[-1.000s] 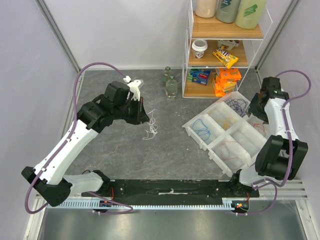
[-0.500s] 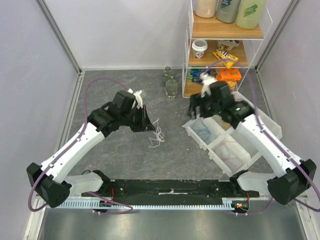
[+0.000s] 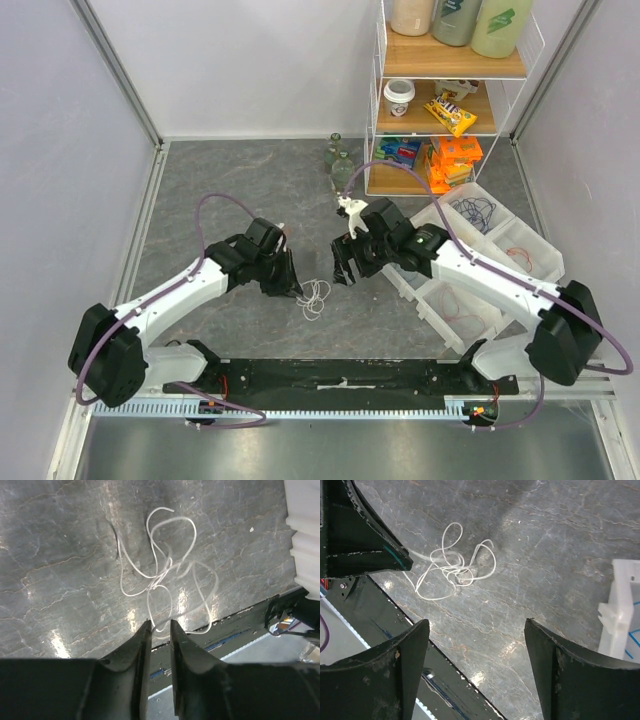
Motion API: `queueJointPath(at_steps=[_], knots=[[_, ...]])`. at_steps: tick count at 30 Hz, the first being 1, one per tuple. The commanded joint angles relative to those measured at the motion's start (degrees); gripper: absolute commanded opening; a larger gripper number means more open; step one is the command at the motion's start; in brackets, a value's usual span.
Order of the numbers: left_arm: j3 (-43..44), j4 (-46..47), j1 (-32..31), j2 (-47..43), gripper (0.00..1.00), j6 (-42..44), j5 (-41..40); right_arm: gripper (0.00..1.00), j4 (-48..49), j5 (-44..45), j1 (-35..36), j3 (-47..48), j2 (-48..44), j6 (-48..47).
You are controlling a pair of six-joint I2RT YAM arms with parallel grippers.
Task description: Untangle the cables
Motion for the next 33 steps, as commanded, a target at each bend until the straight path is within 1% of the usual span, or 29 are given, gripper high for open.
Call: queueJointPath(at_steps=[1,4,5,7,12,16,18,19,24,27,32,33], knots=[[-0.62,3.43,0.22,-1.74,0.41,-3.41,-3.58,0.83,2.35,-4.44,0.12,2.49,5.05,-1.60],[-1.93,0.53,0.13,-8.49,0.55,-4.55,-4.99,0.83,4.28,-4.27,0.91,3.72,8.13,0.49],[-2.29,-0.43,0.30,-10.52,0.59,-4.56,-5.78,0.83,5.16,-4.10,1.34,3.89,8.66,0.94],[-3.08,-4.03,0.39,-13.95,0.61,-4.47,-7.27,0.83,6.74,-3.48,1.87,3.89,9.98,1.56],[-4.14,-11.68,0.30,-21.51,0.62,-6.83,-8.33,0.83,8.06,-2.78,4.15,4.94,15.33,0.33],[-4.49,-16.69,0.39,-30.73,0.62,-11.84,-12.45,0.84,8.06,0.64,8.37,7.67,19.64,-0.81],[-4.49,-18.19,0.39,-35.83,0.62,-14.65,-13.52,0.84,7.54,3.62,9.69,8.98,21.75,-0.47],[-4.66,-18.72,0.30,-38.03,0.62,-15.88,-15.43,0.84,7.10,5.55,10.22,9.60,23.33,0.15],[-7.12,-18.99,0.30,-44.54,0.62,-21.42,-16.07,0.82,3.77,11.71,13.91,13.29,29.31,-0.64],[-8.44,-19.43,0.39,-46.48,0.61,-23.71,-15.72,0.78,2.53,17.07,16.28,14.61,30.63,-0.90],[-9.94,-18.20,0.39,-47.01,0.61,-25.30,-15.36,0.59,1.47,22.18,16.82,15.32,31.43,-0.90],[-9.94,-17.94,0.39,-46.84,0.61,-25.30,-15.28,0.53,1.47,22.44,16.82,15.41,31.43,-1.42]])
